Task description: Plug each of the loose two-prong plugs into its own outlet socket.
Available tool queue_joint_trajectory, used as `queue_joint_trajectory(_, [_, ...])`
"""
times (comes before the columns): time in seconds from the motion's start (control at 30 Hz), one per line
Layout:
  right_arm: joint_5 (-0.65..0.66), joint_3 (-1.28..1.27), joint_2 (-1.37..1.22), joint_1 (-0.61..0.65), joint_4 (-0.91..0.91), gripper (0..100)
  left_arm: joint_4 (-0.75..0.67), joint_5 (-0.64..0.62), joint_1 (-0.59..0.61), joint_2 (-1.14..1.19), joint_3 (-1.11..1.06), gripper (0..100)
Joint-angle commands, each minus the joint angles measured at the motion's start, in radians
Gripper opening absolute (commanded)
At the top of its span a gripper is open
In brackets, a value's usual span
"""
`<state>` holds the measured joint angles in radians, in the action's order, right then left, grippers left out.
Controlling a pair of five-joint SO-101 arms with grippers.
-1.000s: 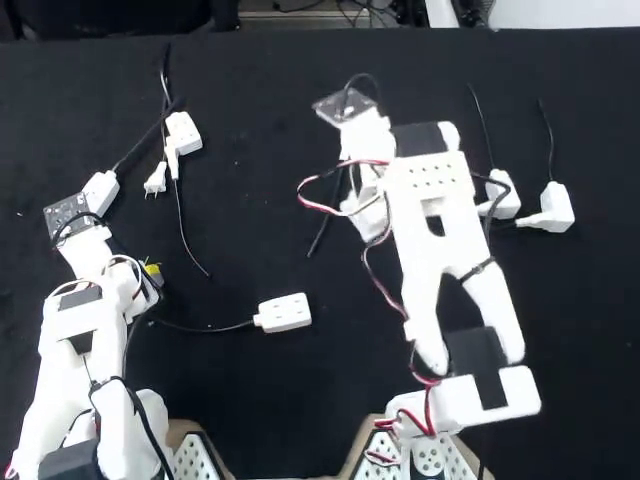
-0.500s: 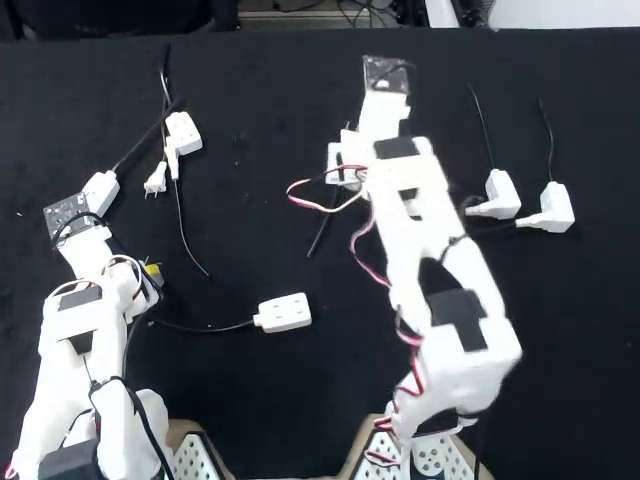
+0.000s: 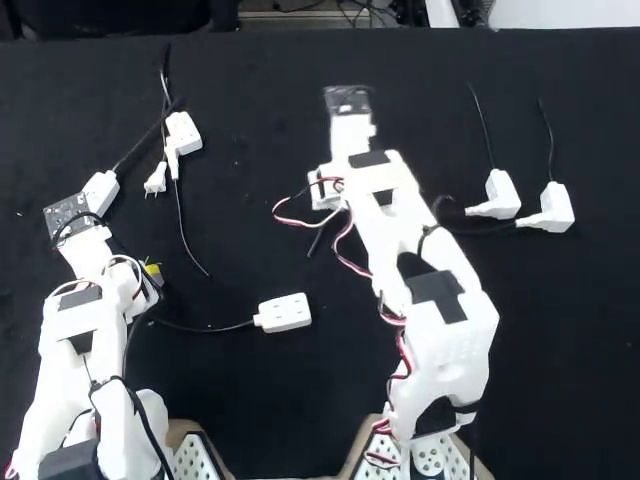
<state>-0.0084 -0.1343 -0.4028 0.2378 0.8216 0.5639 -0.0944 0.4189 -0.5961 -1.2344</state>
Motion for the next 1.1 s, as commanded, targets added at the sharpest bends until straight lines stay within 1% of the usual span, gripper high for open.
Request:
queue_joint_trajectory(0.0, [0.114,0.033,0.019,0.006,0.080,0.8,-0.006,-0.009,0.010,-0.021,0.015,25])
queue_joint_trajectory(0.13, [0.143,0.054,0.065,-0.058,0.219,1.1,-0.006,-0.009,0.010,-0.021,0.015,25])
queue_joint_trajectory(0.27, [0.163,0.021,0.168,-0.129,0.347,1.1,-0.006,-0.009,0.010,-0.021,0.015,25])
queue_joint_trajectory(0.4, [0.155,-0.087,0.249,-0.123,0.365,1.1,-0.006,-0.011,0.010,-0.021,0.016,25])
queue_joint_trajectory(0.53, [0.152,-0.222,0.341,-0.100,0.298,1.1,-0.006,-0.009,0.010,-0.021,0.015,25])
queue_joint_trajectory(0.6, [0.117,-0.285,0.389,-0.083,0.239,1.6,-0.006,-0.009,0.010,-0.021,0.015,25])
queue_joint_trajectory(0.67, [0.087,-0.335,0.423,-0.057,0.199,6.3,-0.009,-0.011,0.010,-0.021,0.015,25])
queue_joint_trajectory(0.8, [0.037,-0.409,0.441,0.048,0.130,18.8,-0.009,-0.011,0.010,-0.021,0.015,25])
queue_joint_trajectory(0.97, [-0.100,-0.541,0.440,0.138,-0.060,19.8,-0.008,-0.009,0.010,-0.021,0.015,25])
queue_joint_trajectory(1.07, [-0.130,-0.591,0.444,0.149,-0.133,19.8,-0.008,-0.009,0.010,-0.021,0.015,25])
